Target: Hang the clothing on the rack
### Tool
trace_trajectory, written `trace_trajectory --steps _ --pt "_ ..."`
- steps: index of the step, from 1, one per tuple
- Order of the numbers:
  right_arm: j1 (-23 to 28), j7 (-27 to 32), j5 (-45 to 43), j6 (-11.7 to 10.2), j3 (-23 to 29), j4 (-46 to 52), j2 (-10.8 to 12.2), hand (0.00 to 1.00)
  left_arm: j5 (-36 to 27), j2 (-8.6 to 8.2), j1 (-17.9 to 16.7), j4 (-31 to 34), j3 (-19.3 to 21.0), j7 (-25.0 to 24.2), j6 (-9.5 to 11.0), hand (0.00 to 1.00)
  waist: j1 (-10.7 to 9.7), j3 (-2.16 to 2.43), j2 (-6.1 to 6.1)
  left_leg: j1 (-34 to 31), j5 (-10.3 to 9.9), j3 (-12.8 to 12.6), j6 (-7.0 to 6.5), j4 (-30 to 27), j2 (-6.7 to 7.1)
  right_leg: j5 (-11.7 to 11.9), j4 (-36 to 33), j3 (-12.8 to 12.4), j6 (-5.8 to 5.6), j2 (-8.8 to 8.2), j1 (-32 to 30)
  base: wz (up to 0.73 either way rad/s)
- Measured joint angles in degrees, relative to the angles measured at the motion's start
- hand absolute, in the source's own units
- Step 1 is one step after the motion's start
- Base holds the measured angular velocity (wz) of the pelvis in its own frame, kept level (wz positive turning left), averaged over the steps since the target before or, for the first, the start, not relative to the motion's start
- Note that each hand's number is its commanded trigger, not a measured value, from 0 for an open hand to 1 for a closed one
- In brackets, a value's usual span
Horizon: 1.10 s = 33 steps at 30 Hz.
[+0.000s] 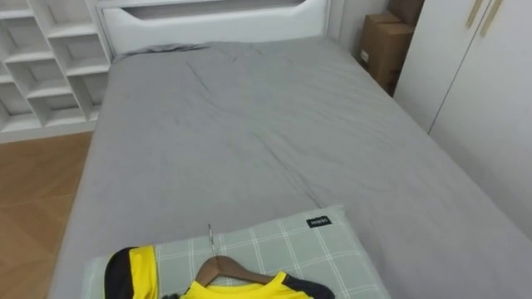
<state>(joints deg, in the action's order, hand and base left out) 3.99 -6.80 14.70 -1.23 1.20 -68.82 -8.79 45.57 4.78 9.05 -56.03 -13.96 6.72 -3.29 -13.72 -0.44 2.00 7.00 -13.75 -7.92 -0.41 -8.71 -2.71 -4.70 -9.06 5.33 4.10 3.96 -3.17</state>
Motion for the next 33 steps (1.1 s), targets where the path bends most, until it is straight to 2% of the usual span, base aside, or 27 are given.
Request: trace_trajectory --steps 14,20,25,29,31,33 --pt "-0.7 -0.3 -0.5 -0.6 -1.3 0.3 -0.3 0.00 -0.1 -0.66 1.4 0.4 0.1 0.6 0.1 0.00 0.1 -0.13 0.02 -2.4 0.0 0.0 0.00 -0.8 0.11 -0.2 -0.7 0.9 -0.03 -0.54 -2.0 0.03" --pt "-1.2 -0.7 0.5 -0.7 -2.5 0.2 -0.6 0.00 -1.0 -0.67 1.6 -1.2 0.1 1.7 1.4 0.00 0.1 -0.18 -0.02 -2.4 0.0 -0.2 0.00 -0.8 0.12 -0.2 -0.8 1.4 -0.04 -0.72 -1.9 0.02" --pt "-1.4 -1.0 0.5 -0.7 -2.6 0.1 -0.6 0.00 -1.0 -0.68 2.1 -1.8 0.2 1.9 2.1 0.00 0.0 -0.64 -0.16 -2.6 0.0 -0.6 0.00 -0.8 0.16 -0.3 -0.8 1.4 -0.20 -0.78 -2.0 0.03" --pt "-1.3 -1.0 0.6 -0.7 -2.5 0.1 -0.6 0.00 -1.0 -0.71 2.4 -1.8 0.2 1.9 2.1 0.00 0.0 -0.63 -0.03 -2.8 0.0 -0.7 0.00 -0.9 0.19 -0.3 -0.8 1.4 -0.21 -0.80 -2.2 0.00" --pt "-1.4 -1.0 0.6 -0.7 -2.5 0.1 -0.7 0.00 -1.0 -0.78 2.5 -1.8 0.2 1.9 2.1 0.00 0.0 -0.39 0.33 -3.1 0.0 -0.7 0.00 -0.9 0.19 -0.3 -0.9 1.3 -0.22 -0.82 -2.6 0.00" --pt "-1.4 -1.0 0.7 -0.7 -2.5 0.1 -0.8 0.00 -1.0 -0.78 2.5 -1.9 0.2 1.9 2.1 0.00 0.0 -0.35 0.53 -3.3 0.0 -0.8 0.00 -0.9 0.19 -0.3 -1.0 1.4 -0.20 -0.84 -2.8 -0.02"
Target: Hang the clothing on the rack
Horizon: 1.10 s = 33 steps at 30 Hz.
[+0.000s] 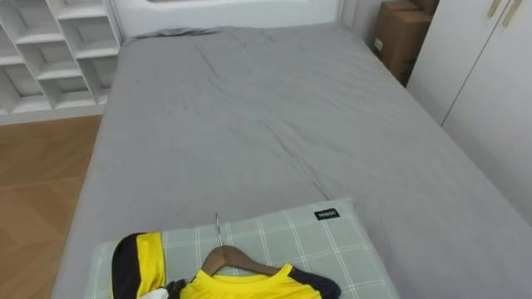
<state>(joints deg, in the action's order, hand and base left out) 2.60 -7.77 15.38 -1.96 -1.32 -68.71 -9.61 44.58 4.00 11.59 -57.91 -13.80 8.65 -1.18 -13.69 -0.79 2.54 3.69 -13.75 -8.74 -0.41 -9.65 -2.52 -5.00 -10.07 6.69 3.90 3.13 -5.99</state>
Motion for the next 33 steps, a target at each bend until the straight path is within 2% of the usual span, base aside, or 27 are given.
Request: trace_trajectory --steps 11,16,18,19,20,21,26,33 --pt "-0.5 0.0 0.1 0.0 -0.3 -0.1 0.0 0.00 0.0 -0.05 0.2 -0.5 0.0 0.7 0.3 0.00 0.0 -0.16 0.09 0.0 0.0 -0.9 0.00 0.0 -0.04 -0.1 0.0 0.0 0.00 0.00 0.0 0.00" --pt "-0.9 0.0 0.2 0.0 -1.3 -0.1 0.1 0.00 0.0 -0.10 1.1 -2.2 0.0 2.1 0.7 0.00 0.0 -0.63 -0.53 0.1 0.0 -3.0 0.00 0.0 -0.19 -0.1 -0.3 0.0 0.02 -0.02 -0.2 0.00" --pt "-0.9 0.0 0.2 0.0 -1.4 -0.1 0.2 0.00 0.0 -0.11 1.4 -2.8 0.0 2.2 0.9 0.02 0.0 -0.65 -0.56 0.1 0.0 -3.2 0.00 0.0 -0.19 -0.1 -0.4 0.0 0.02 -0.03 -0.2 0.00" --pt "-0.9 0.0 0.2 0.0 -1.5 -0.1 0.2 0.00 0.0 -0.11 1.4 -2.8 0.0 2.3 0.9 0.47 0.0 -0.65 -0.55 0.1 0.0 -3.3 0.00 0.0 -0.19 -0.1 -0.4 0.0 0.02 -0.05 -0.2 0.00" --pt "-0.9 0.0 0.2 0.0 -1.5 -0.1 0.2 0.00 0.0 -0.11 1.4 -2.8 0.0 2.3 1.0 0.54 0.0 -0.65 -0.55 0.1 0.0 -3.4 0.00 0.0 -0.19 -0.1 -0.5 0.0 0.02 -0.05 -0.2 0.00" --pt "-1.0 0.0 0.2 0.0 -1.9 -0.1 0.2 0.00 0.0 -0.11 1.4 -2.8 0.0 2.4 1.0 1.00 0.0 -0.64 -0.55 0.1 0.0 -3.4 0.00 0.0 -0.19 -0.1 -0.5 -0.1 0.02 -0.04 -0.3 0.00" --pt "-1.7 -0.5 0.4 0.0 -2.0 -0.5 0.7 0.00 0.0 -0.07 2.0 -2.8 0.0 5.3 1.0 1.00 0.0 -0.60 -0.48 -0.7 0.0 -3.5 0.00 0.0 -0.14 -0.1 -0.8 0.0 0.04 -0.13 -1.2 0.00" --pt "-3.7 -0.9 0.8 0.2 -2.8 -2.4 0.8 0.00 0.0 0.98 4.5 -4.3 1.2 8.7 1.0 1.00 0.0 -0.49 -0.42 -1.2 0.0 -3.5 0.00 0.0 -0.03 -0.2 -1.7 -0.1 0.10 -0.25 -2.2 -0.03"
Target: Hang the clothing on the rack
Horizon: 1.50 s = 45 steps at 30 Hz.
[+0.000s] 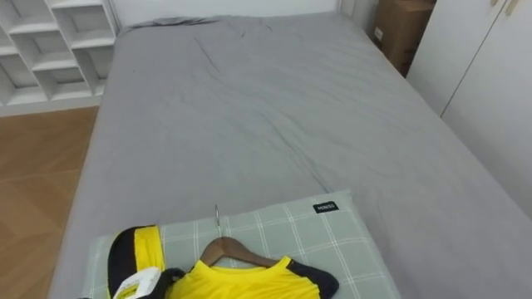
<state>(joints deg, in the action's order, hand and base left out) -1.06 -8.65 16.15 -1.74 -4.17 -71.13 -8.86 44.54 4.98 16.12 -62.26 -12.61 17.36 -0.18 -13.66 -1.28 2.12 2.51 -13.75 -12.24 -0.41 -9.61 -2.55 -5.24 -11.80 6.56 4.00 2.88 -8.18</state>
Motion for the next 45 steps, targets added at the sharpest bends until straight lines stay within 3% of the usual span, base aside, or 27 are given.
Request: trace_trajectory --steps 15,33,45 --pt "-0.1 -0.8 0.5 -0.1 -0.3 -0.1 -0.1 0.00 -2.2 -0.13 -0.1 -2.2 1.5 -0.6 0.6 1.00 1.7 0.18 -0.27 0.1 0.0 0.0 0.00 0.0 -0.10 0.0 0.0 0.1 0.04 0.10 0.0 0.00" --pt "0.1 -2.6 0.5 -0.1 -0.3 -0.2 -0.1 0.00 -4.6 0.06 -0.9 -2.8 2.2 -1.6 1.1 1.00 2.1 0.50 -0.57 0.6 0.0 0.1 0.00 0.1 -0.09 0.0 0.1 -0.1 0.05 0.17 0.4 -0.01" --pt "0.6 -2.0 1.4 -0.1 -0.2 -0.2 0.0 0.00 -9.7 0.25 -1.6 -2.8 2.3 -1.1 1.9 1.00 3.1 0.52 -0.52 2.1 0.0 0.4 0.00 0.3 -0.14 0.0 0.3 0.0 0.06 0.21 2.0 0.00"
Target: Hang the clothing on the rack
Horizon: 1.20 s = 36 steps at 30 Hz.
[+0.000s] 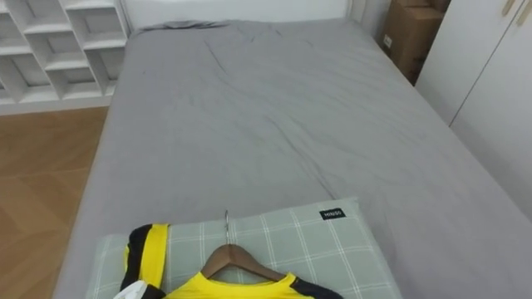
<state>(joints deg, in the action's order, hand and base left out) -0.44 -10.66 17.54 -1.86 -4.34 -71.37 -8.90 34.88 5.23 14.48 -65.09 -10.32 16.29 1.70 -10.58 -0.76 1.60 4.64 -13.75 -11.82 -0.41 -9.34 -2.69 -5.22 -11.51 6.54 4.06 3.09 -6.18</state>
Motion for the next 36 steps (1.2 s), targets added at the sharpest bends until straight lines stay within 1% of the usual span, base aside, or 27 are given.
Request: trace_trajectory --steps 1,3,5,6,7,8,10,11,13,14,16,20,23,25,28,31,33,36 --pt "0.2 0.0 0.0 0.0 0.1 0.0 0.0 0.00 -0.5 0.07 -0.3 0.2 0.1 0.4 0.0 1.00 0.0 0.25 0.14 0.2 0.0 0.1 0.00 0.0 0.00 0.0 0.1 0.0 0.00 0.01 0.2 0.00" --pt "0.5 0.1 0.0 0.0 0.6 0.0 0.0 0.00 -0.6 0.19 -0.5 0.6 0.2 1.1 0.0 1.00 0.0 0.37 0.29 0.2 0.0 0.4 0.00 0.0 0.04 0.0 0.1 0.0 -0.01 -0.03 0.3 0.00" --pt "0.7 0.2 0.2 0.0 0.7 -0.3 0.0 0.00 -1.1 0.48 -0.8 0.8 1.0 1.1 0.0 1.00 0.0 0.39 0.34 0.8 0.0 0.7 0.00 0.1 0.04 0.0 0.0 -0.1 -0.01 0.01 0.7 0.00" --pt "1.1 0.2 0.6 0.0 0.7 -0.4 0.0 0.00 -1.6 0.86 -1.1 1.3 1.2 1.1 0.0 1.00 0.0 0.45 0.38 1.2 0.0 1.0 0.00 0.1 0.03 0.0 0.2 -0.1 -0.01 0.05 1.2 0.03" --pt "1.5 0.2 1.4 0.0 0.7 -0.2 0.0 0.00 -2.1 1.37 -1.8 2.9 1.2 1.1 -0.1 1.00 0.0 0.65 0.56 1.1 0.0 1.0 0.00 0.1 0.05 0.0 0.3 -0.1 -0.01 0.05 1.3 0.05" --pt "1.7 0.2 1.6 -0.1 0.7 -0.1 -0.1 0.00 -2.4 1.64 -2.0 3.7 1.2 1.1 0.0 1.00 0.0 0.67 0.61 1.1 0.0 1.0 0.00 0.1 0.06 0.0 0.4 -0.1 -0.01 0.04 1.3 0.07" --pt "2.1 0.2 2.3 0.0 1.3 -0.4 0.0 0.00 -2.8 3.16 -3.1 7.4 1.4 1.3 0.0 1.00 0.1 0.65 0.69 1.3 0.0 1.1 0.00 0.1 0.06 0.0 0.3 0.0 -0.01 0.06 1.5 0.02" --pt "2.2 0.1 2.3 0.0 1.5 -0.4 0.0 0.00 -2.8 3.59 -3.4 8.3 1.4 1.4 -0.1 1.00 0.2 0.65 0.70 1.6 0.0 1.1 0.00 0.1 0.06 0.0 0.2 -0.1 -0.01 0.07 1.6 0.00" --pt "2.5 0.0 2.3 0.0 2.2 -0.5 0.0 0.00 -2.8 4.91 -5.1 12.3 1.4 1.4 -0.3 1.00 0.1 0.61 0.76 2.1 0.0 1.2 0.00 0.1 0.06 0.0 0.2 -0.1 -0.03 0.06 2.2 0.00" --pt "2.6 0.0 2.2 0.0 2.4 -0.5 -0.1 0.00 -2.8 5.03 -5.2 12.9 1.5 1.5 -0.2 1.00 0.1 0.62 0.78 2.2 0.0 1.2 0.00 0.1 0.08 0.0 0.1 -0.1 -0.04 0.05 2.2 0.03" --pt "2.4 -0.2 2.3 0.0 2.8 -1.1 0.0 0.00 -2.8 5.08 -5.3 14.1 3.0 1.7 -0.3 1.00 0.1 0.60 0.82 2.3 0.0 1.2 0.00 0.1 0.17 -0.1 -0.1 -0.1 -0.07 -0.05 2.3 0.00" --pt "2.4 -0.5 3.3 0.2 3.3 -2.3 -0.1 0.00 -2.9 5.29 -5.3 14.3 4.0 2.0 -0.5 1.00 0.1 0.55 0.74 3.0 0.0 1.6 -0.01 0.1 0.20 -0.1 -0.1 0.0 -0.08 -0.05 3.1 0.03" --pt "2.4 -0.7 3.4 0.2 3.5 -2.4 -0.1 0.00 -2.8 5.37 -5.4 16.8 5.6 2.2 -0.7 1.00 0.2 0.54 0.72 3.0 0.0 1.9 -0.01 0.1 0.21 -0.1 0.0 0.2 -0.08 -0.06 3.2 0.05" --pt "2.6 -0.8 3.2 0.2 4.1 -2.4 -0.2 0.00 -2.8 5.84 -5.6 20.7 6.1 2.5 -1.4 1.00 0.2 0.55 0.76 2.9 0.0 2.7 -0.01 -0.1 0.22 -0.1 0.0 0.6 -0.05 -0.12 3.3 0.07" --pt "2.7 -0.6 2.4 0.6 4.6 -2.1 -0.2 0.00 -2.8 6.74 -5.6 25.1 6.4 4.6 -1.4 1.00 0.3 0.57 0.80 2.9 0.0 2.9 -0.01 -0.2 0.16 -0.1 -0.1 1.1 0.06 -0.16 3.2 0.06" --pt "2.6 -0.6 0.5 0.6 5.7 -2.4 -0.3 0.00 -2.6 6.82 -5.6 26.2 8.0 5.8 -1.4 1.00 0.6 0.64 0.94 3.5 0.0 3.2 -0.01 -0.1 0.06 -0.3 0.0 1.5 0.27 -0.12 3.9 0.01" --pt "2.7 -0.4 0.1 0.6 5.7 -2.4 -0.3 0.00 -2.7 6.89 -5.7 26.2 8.4 5.8 -1.5 1.00 0.6 0.63 0.91 4.0 0.0 3.3 -0.01 -0.1 0.01 -0.5 0.0 1.6 0.34 -0.09 4.3 0.02" --pt "2.7 0.0 -0.4 0.7 5.8 -2.5 -0.3 0.00 -2.6 6.89 -5.7 26.8 8.4 5.8 -1.6 1.00 0.5 0.60 0.88 4.0 0.0 4.5 -0.01 -0.1 0.00 -0.5 0.9 2.2 0.33 -0.07 5.0 0.13"
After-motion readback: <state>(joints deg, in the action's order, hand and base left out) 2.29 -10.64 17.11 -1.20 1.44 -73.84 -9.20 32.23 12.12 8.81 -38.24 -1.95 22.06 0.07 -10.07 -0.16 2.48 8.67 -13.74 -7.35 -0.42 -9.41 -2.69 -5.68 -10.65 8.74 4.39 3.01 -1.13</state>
